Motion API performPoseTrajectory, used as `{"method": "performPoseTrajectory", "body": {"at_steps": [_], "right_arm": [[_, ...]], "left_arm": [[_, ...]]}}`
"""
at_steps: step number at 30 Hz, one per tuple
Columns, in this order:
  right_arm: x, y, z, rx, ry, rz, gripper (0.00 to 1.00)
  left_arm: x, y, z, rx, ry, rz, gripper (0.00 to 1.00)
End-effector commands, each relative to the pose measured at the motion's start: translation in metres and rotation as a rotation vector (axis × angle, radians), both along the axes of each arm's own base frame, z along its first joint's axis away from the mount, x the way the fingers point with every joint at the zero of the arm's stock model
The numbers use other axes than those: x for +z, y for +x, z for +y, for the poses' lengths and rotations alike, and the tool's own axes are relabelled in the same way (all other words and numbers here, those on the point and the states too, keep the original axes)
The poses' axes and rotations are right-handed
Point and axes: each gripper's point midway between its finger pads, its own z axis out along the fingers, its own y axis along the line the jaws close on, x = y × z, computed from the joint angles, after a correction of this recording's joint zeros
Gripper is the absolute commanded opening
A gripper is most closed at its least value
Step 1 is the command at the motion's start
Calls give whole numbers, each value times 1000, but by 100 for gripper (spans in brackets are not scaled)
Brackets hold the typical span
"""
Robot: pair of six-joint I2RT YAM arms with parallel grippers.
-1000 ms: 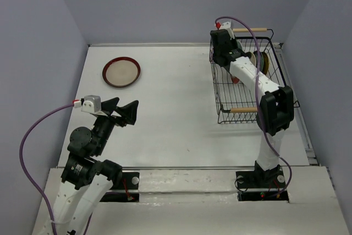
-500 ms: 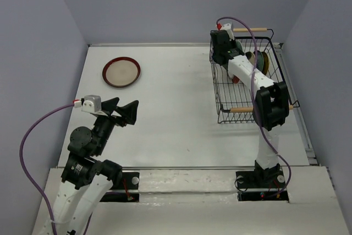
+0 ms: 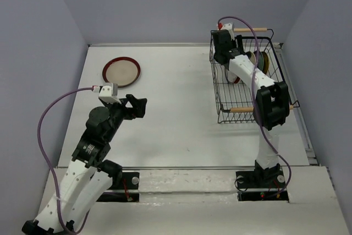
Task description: Load the plates into the dish rack
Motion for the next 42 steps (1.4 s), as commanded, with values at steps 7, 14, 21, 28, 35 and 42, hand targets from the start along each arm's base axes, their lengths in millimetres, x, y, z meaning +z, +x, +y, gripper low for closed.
{"method": "performPoseTrajectory", "body": {"at_steps": [7, 14, 21, 28, 35, 42], "right_arm": [[98, -41, 53, 315, 381, -183, 86], [134, -145, 136, 683, 745, -248, 90], [101, -212, 204, 865, 968, -254, 89], [54, -257, 239, 1027, 998, -92, 89], [38, -274, 250, 1085, 1024, -37, 88], [37, -278, 248, 1092, 1029, -32, 87]], "left_arm": [[-15, 47, 4, 105, -113, 137, 99], [-43, 105, 55, 337, -282, 217, 94], [-93, 164, 114, 572, -375, 323, 91], [-121, 217, 168, 722, -370, 336, 92], [-169, 268, 189, 734, -418, 406, 93], [-198, 297, 191, 723, -430, 442, 84]]}}
